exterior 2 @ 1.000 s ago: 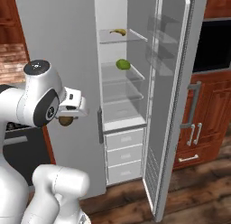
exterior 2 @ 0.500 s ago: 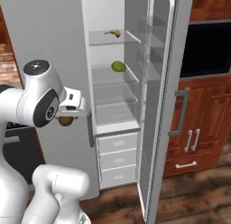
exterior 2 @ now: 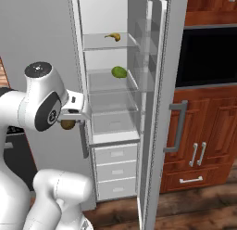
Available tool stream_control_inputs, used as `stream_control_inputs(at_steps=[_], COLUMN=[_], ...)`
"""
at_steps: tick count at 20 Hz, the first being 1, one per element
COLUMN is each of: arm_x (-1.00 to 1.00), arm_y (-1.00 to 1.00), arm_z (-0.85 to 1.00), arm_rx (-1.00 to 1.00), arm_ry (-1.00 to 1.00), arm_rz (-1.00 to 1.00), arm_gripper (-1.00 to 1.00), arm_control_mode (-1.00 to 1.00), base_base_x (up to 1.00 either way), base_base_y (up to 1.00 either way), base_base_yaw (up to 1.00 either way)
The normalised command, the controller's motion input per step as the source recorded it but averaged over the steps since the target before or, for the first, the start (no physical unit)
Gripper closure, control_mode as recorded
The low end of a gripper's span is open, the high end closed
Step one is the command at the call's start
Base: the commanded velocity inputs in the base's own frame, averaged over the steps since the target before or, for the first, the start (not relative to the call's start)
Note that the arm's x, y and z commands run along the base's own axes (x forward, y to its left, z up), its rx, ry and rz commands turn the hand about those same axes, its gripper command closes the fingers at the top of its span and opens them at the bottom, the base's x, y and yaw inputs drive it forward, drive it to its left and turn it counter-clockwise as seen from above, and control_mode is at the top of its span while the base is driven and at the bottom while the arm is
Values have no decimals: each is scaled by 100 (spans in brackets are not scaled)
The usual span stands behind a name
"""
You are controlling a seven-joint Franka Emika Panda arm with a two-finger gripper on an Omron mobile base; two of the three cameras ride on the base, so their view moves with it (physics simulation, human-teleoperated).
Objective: Place the kiwi in the correct fridge rack based on whether it is a fruit or vegetable. Finally, close the fridge door.
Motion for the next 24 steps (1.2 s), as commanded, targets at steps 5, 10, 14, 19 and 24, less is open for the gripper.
stream_control_inputs(at_steps=[5,10,14,19,24], arm_x=[0,0,0,0,0], arm_y=[0,0,0,0,0], arm_z=[0,0,0,0,0], arm_rx=[0,0,0,0,0], arm_ry=[0,0,0,0,0], arm_rz=[0,0,0,0,0], arm_gripper=[100,100,100,100,100], arm_control_mode=[100,100,100,100,100], base_base_x=[67,57,51,49,51], base_base_y=[-5,-36,-41,-21,-9], base_base_yaw=[20,15,14,15,17])
